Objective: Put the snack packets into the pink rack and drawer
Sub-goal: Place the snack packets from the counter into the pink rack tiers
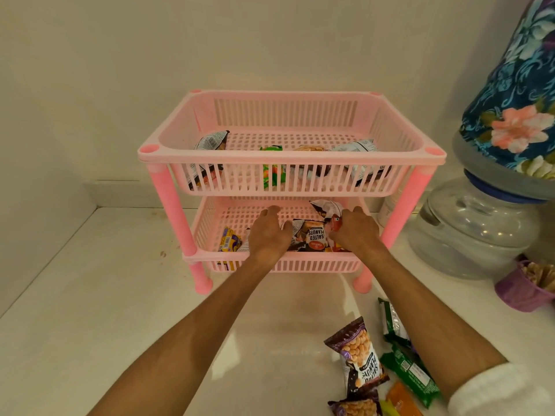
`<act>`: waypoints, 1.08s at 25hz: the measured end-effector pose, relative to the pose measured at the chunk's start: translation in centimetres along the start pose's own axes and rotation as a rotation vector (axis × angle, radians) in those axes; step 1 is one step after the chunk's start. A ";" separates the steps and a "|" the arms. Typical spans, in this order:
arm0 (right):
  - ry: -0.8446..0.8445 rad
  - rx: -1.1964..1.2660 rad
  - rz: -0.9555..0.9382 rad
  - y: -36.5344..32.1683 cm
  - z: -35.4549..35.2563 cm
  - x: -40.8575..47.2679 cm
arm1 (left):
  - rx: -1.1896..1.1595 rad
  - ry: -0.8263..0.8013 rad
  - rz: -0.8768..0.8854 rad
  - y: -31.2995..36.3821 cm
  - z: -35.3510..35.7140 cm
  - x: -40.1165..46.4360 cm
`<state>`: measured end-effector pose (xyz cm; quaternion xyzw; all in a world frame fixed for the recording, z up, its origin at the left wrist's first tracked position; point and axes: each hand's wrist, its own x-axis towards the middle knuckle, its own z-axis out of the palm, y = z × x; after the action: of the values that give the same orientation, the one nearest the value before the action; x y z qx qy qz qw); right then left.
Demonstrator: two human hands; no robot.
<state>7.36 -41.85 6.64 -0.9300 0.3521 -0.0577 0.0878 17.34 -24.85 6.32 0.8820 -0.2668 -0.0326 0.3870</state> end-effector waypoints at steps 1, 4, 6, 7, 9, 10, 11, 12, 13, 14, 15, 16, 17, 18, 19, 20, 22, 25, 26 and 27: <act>-0.019 -0.004 0.009 0.0 0.2 0.1 | -0.012 0.026 0.041 0.1 -0.2 -0.6; -0.054 -0.015 0.034 0.2 0.6 0.1 | -0.080 0.076 0.141 0.4 -0.6 -2.7; -0.048 0.000 0.040 0.2 0.6 -0.1 | -0.096 0.097 0.200 0.5 -0.9 -4.3; -0.042 0.019 0.037 0.2 0.6 -0.3 | -0.096 0.105 0.231 0.4 -0.9 -5.1; -0.018 0.073 0.031 0.1 0.3 -0.7 | -0.095 0.126 0.308 0.0 -0.8 -7.0; 0.003 0.087 0.023 0.0 0.0 -1.0 | -0.091 0.132 0.353 -0.4 -0.6 -8.1; 0.035 0.088 0.001 -0.2 -0.3 -1.6 | -0.081 0.128 0.399 -0.8 -0.3 -9.3; 0.082 0.083 -0.039 -0.3 -0.5 -2.3 | -0.066 0.116 0.440 -1.3 0.0 -10.4; 0.150 0.079 -0.101 -0.5 -0.7 -3.1 | -0.050 0.100 0.475 -1.8 0.3 -11.5; 0.223 0.080 -0.170 -0.6 -0.7 -4.1 | -0.033 0.077 0.501 -2.2 0.7 -12.6; 0.285 0.090 -0.220 -0.6 -0.6 -5.2 | -0.018 0.045 0.516 -2.6 1.1 -13.6; 0.322 0.102 -0.238 -0.6 -0.6 -6.3 | -0.004 0.007 0.521 -2.9 1.5 -14.5; 0.324 0.112 -0.233 -0.5 -0.7 -7.3 | 0.009 -0.032 0.520 -3.2 1.8 -15.3; 0.307 0.119 -0.224 -0.4 -0.6 -8.3 | 0.021 -0.067 0.515 -3.6 2.2 -16.1; 0.275 0.118 -0.216 -0.2 -0.5 -9.3 | 0.034 -0.097 0.507 -3.9 2.4 -16.8; 0.242 0.114 -0.210 0.0 -0.3 -10.2 | 0.048 -0.122 0.500 -4.2 2.6 -17.4; 0.203 0.101 -0.200 0.4 0.3 -11.9 | 0.066 -0.141 0.500 -4.6 2.7 -18.1; 0.146 0.089 -0.174 1.6 1.6 -14.2 | 0.068 -0.120 0.512 -4.6 2.0 -18.0; 0.121 0.091 -0.156 2.1 2.2 -14.9 | 0.066 -0.108 0.514 -4.5 1.7 -17.6; 0.093 0.091 -0.137 2.5 2.7 -15.5 | 0.061 -0.091 0.516 -4.4 1.3 -17.1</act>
<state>-5.38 -33.03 2.76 -0.9433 0.2885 -0.1228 0.1091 4.29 -14.78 -0.25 0.7938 -0.5009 0.0355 0.3431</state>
